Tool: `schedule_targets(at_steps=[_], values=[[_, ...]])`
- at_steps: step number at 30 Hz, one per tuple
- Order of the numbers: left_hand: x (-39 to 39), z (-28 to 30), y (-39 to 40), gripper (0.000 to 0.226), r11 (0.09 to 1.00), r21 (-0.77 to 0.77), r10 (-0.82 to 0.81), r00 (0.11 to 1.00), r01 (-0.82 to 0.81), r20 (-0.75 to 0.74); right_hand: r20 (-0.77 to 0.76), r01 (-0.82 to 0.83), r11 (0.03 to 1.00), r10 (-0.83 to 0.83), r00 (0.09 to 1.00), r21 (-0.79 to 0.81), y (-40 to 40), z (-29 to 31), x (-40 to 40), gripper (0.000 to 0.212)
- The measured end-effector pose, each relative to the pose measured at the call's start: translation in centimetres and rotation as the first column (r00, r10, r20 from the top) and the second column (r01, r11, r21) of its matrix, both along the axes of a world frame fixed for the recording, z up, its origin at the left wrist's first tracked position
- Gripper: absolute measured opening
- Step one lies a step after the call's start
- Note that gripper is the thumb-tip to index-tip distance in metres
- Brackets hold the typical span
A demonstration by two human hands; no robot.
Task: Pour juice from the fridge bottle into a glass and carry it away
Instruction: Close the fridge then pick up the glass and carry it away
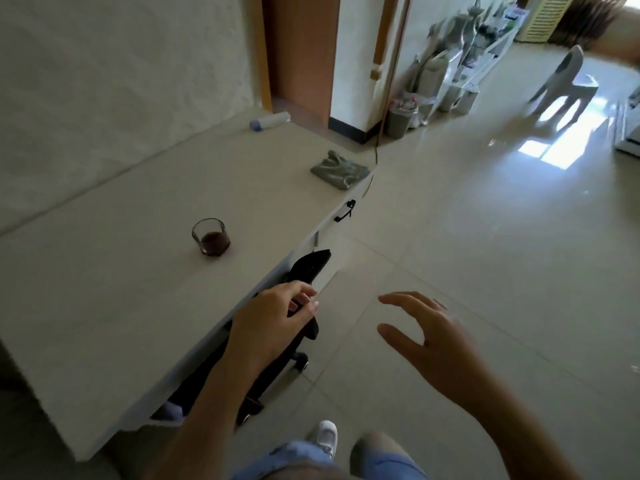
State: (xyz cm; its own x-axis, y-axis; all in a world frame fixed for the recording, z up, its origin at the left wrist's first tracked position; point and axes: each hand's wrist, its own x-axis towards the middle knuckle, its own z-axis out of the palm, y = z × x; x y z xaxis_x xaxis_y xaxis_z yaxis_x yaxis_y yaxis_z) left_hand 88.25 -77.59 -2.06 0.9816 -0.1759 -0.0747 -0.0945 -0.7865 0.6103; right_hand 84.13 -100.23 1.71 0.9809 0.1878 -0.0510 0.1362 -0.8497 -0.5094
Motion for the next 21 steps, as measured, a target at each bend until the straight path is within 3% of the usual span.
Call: schedule_targets(at_steps=[5, 9, 15, 21], values=[[6.1, -1.0, 0.9, 0.024, 0.974, 0.002, 0.227, 0.974, -0.227, 0.015, -0.031, -0.153, 0.988, 0.152, 0.988, -0.025, -0.2, -1.0, 9.8, 0.047], [8.9, -3.5, 2.7, 0.039, 0.880, 0.067, 0.467, 0.882, -0.470, 0.054, -0.057, -0.357, 0.933, 0.355, 0.933, -0.034, 1.5, -1.9, 18.4, 0.048], [10.1, -6.3, 3.6, 0.057, 0.717, 0.213, 0.689, 0.720, -0.663, -0.078, -0.094, -0.627, 0.778, 0.623, 0.776, -0.023, 6.3, -4.3, 28.9, 0.045], [8.6, -7.9, 4.0, 0.055, 0.585, 0.188, 0.810, 0.579, -0.789, -0.091, -0.173, -0.814, 0.578, 0.797, 0.579, -0.059, 14.3, -7.9, 33.6, 0.055]])
